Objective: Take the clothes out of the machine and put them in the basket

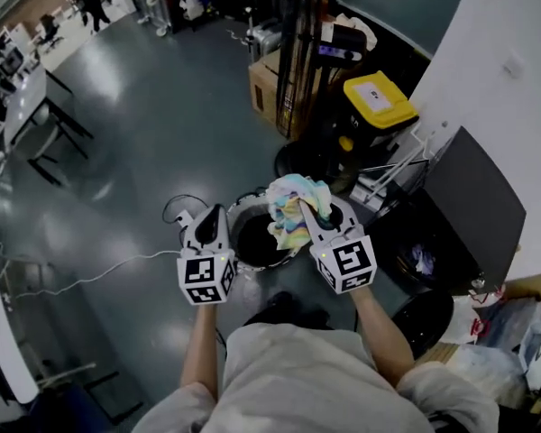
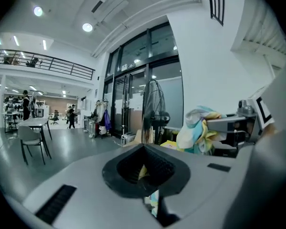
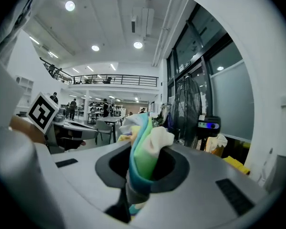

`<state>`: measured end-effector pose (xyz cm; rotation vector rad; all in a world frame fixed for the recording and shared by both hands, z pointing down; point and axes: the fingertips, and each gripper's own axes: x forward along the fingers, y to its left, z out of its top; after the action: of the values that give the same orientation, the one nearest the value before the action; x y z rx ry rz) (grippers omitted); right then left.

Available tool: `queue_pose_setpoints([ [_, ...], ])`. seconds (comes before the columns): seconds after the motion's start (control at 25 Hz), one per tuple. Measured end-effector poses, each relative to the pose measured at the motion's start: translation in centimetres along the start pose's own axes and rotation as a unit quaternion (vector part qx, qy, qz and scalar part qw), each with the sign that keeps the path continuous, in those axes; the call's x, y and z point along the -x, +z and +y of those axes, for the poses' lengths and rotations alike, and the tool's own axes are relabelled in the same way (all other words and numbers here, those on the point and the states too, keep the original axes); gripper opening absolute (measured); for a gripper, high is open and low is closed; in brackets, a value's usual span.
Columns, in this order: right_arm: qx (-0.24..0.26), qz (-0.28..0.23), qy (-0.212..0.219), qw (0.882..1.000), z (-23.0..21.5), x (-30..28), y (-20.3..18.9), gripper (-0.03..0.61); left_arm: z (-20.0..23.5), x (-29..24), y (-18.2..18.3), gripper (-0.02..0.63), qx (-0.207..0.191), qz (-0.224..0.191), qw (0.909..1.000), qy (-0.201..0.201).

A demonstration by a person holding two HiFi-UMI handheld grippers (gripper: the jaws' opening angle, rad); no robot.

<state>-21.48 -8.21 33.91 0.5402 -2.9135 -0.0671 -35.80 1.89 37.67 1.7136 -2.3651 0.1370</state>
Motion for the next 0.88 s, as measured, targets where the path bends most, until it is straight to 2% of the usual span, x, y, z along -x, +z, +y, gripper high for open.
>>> queue_pose_setpoints([
  [0.2,-0.012,0.027,0.023,0.999,2.5,-4.6,-2.6,0.069,3.6,0.3,-2.0,0.018,0.020,0.013,0.9994,0.024],
  [0.4,-0.029,0.062,0.026,0.997,4.2,-8.0,-6.9,0.071,5.8,-0.7,-5.0,0.018,0.037,0.028,0.9986,0.024],
  [0.88,-0.056,0.147,0.027,0.987,6.4,-12.6,-21.1,0.071,7.3,-4.4,-14.1,0.018,0.063,0.071,0.9954,0.014],
])
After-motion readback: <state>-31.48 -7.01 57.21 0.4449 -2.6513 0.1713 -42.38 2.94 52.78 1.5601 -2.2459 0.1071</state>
